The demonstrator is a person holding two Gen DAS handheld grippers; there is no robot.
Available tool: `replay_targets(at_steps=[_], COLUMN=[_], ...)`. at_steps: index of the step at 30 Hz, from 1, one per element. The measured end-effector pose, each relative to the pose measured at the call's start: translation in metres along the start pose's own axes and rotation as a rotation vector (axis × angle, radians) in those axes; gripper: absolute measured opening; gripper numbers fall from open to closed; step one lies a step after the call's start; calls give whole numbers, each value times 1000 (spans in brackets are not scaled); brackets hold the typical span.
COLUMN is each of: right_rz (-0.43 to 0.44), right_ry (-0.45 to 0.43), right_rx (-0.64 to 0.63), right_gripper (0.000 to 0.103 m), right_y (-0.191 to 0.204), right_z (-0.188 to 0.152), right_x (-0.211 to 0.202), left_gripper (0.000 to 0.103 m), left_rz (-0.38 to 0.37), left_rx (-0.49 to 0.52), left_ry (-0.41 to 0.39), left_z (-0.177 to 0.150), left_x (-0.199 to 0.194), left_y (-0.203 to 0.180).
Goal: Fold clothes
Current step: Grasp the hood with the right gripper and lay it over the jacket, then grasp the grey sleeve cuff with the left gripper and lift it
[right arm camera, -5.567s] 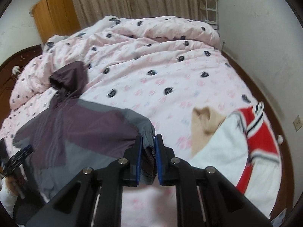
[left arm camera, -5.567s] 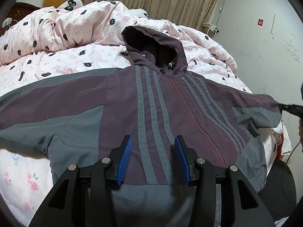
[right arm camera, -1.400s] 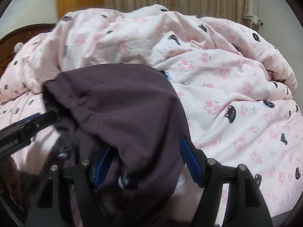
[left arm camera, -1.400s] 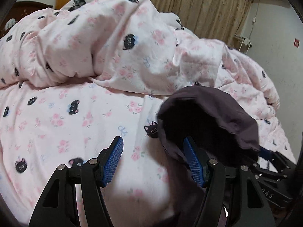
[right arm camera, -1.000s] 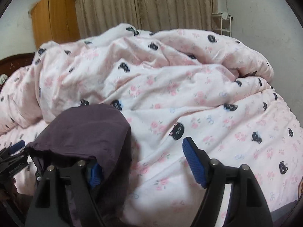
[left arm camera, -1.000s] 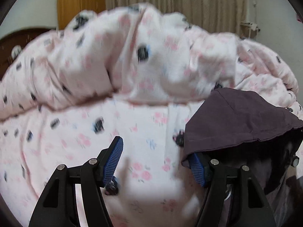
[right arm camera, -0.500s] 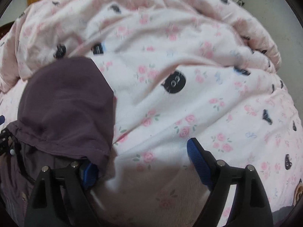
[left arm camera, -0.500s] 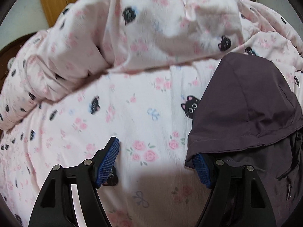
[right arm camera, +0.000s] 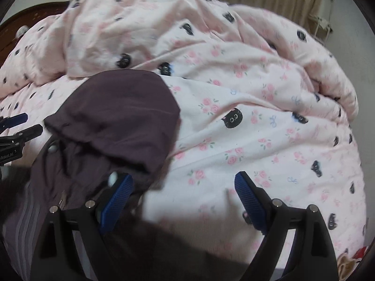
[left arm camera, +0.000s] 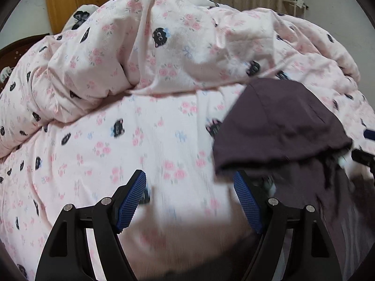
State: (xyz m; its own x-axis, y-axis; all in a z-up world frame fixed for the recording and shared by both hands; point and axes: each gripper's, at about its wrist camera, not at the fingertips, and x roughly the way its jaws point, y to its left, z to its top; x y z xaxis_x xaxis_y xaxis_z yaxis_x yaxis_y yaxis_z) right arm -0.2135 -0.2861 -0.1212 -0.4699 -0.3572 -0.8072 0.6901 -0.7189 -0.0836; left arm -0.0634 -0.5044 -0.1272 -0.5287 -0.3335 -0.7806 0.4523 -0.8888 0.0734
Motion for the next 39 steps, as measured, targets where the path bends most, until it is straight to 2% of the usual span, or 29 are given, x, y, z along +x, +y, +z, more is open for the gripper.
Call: replay_targets(at_steps=[3, 6, 9, 14, 17, 20, 27, 35, 39], right_rz=[19, 56, 101, 165, 187, 203, 220, 241, 252], right_ry=[-11, -26, -46, -54, -41, -31, -9, 7, 10], right_rx=[-26, -49, -71, -103, -125, -143, -174, -205, -214], right_gripper=[90, 90, 90, 90, 90, 90, 90, 90, 90], right_y=[3, 11, 22, 43, 55, 65, 85, 102, 107], right_z=[-8, -19, -36, -64, -78, -88, -109, -125, -127], right_x=[-13, -29, -47, -69, -75, -81, -91, -102, -106], left_gripper=[73, 73, 73, 73, 73, 73, 73, 73, 73], left_rz=[8, 0, -18, 28, 66, 97, 118, 38, -33], left_rx=[1, -49, -165, -288, -368, -458, -614, -699, -766], left_ry=[-13, -42, -88, -158, -182, -169, -147, -108, -89], left_z=[-11, -24, -51, -96, -125, -153, -204, -239, -251], left_x=[-20, -42, -71, -117, -139, -151, -162, -151, -143], left_y=[7, 24, 46, 81, 107, 135, 178, 202, 216])
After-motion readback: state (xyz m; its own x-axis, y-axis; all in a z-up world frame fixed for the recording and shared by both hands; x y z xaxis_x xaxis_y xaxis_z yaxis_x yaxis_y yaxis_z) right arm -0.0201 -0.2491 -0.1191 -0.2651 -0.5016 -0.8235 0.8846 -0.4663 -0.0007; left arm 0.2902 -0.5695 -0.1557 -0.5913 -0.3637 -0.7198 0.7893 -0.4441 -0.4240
